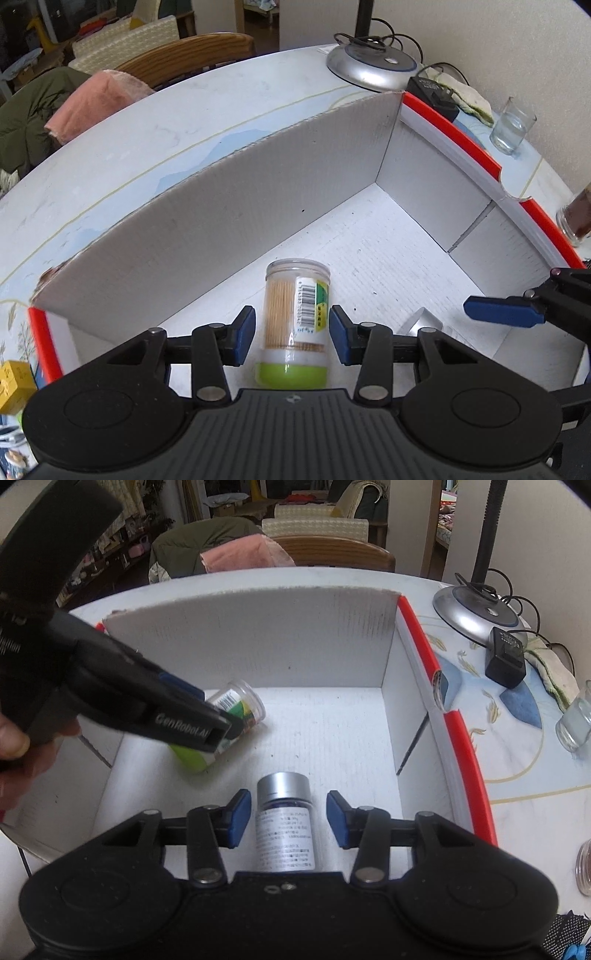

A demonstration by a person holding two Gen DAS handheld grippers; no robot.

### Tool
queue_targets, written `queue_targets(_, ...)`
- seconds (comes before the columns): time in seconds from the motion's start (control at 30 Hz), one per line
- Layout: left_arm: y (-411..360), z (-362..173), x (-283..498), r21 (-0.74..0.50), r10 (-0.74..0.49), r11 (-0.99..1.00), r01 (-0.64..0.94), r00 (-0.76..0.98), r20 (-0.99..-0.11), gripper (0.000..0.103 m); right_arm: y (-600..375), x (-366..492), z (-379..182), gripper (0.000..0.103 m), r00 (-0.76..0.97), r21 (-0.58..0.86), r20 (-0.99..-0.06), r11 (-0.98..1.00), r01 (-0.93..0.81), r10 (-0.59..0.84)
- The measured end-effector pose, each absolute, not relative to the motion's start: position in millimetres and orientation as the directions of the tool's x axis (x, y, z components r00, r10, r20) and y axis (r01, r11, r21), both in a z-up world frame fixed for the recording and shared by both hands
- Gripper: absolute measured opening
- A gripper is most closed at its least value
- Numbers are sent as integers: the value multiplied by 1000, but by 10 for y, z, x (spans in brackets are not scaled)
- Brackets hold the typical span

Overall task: Organize rigid objects
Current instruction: 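Lower and release the toothpick jar with the left tool while the right tool releases the glass jar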

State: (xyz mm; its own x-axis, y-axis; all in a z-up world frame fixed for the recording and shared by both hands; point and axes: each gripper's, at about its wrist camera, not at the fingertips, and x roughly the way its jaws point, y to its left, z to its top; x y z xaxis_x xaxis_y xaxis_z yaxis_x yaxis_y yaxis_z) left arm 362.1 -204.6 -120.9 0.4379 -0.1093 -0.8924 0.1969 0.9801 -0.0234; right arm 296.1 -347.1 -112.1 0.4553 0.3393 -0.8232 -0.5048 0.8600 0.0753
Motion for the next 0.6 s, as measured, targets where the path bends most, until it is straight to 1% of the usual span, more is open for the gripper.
queue_targets(0.07,-2015,-1157,3574,-24,-109,981,190,452,-886,53,-3475,2955,-1089,52,461,78,-818,860,-505,345)
queue_targets(0.13,-1987,-1097,3516,-31,-118,981,190,467,-876,55,-3481,2942,-1054,52,468,81,-812,861,-503,349)
queue_targets(0.43,-1836,-814,3196,-66,-146,983,169,523,-840,56,-3442,2827,-846,52,493,90,-785,856,-509,376)
queue_targets(0.53,-1741,-709,3059,-73,-151,984,161,550,-821,64,-3414,2756,-769,55,503,91,-774,853,-514,385)
queue_targets(0.6,-1677,-634,2963,-66,-146,985,158,572,-807,64,-3384,2704,-713,60,513,91,-766,855,-511,388)
